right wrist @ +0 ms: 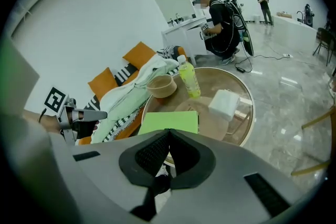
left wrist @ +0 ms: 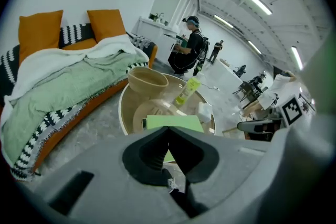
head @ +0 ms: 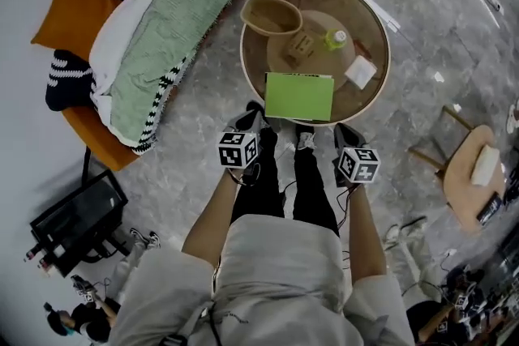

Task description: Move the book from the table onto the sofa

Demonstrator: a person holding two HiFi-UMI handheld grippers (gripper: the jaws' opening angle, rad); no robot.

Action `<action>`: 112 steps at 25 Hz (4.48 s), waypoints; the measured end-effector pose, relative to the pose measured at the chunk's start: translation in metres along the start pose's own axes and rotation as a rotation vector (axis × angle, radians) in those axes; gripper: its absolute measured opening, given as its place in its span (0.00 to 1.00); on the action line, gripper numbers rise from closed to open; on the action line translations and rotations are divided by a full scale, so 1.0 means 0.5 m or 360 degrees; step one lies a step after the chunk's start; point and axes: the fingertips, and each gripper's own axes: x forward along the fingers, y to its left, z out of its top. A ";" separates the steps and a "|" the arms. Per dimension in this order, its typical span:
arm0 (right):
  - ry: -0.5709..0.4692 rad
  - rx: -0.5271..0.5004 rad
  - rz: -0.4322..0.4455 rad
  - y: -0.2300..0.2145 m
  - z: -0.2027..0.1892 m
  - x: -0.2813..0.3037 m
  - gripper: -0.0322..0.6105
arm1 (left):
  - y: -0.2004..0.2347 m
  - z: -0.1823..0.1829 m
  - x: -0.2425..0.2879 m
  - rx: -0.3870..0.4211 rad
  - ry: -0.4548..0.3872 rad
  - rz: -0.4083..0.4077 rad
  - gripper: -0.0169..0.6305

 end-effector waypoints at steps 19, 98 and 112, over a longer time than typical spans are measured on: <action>0.0019 0.0087 -0.0191 -0.124 -0.081 0.205 0.09 | 0.117 -0.103 0.269 -0.0009 0.0217 -0.0074 0.04; -0.0235 -0.0608 0.0315 0.366 0.286 0.121 0.42 | 0.143 0.127 -0.179 -0.0297 -0.0331 0.0174 0.38; -0.0168 -0.0943 0.0743 0.634 0.260 0.006 0.42 | 0.148 0.040 -0.497 -0.0602 -0.0708 0.0587 0.38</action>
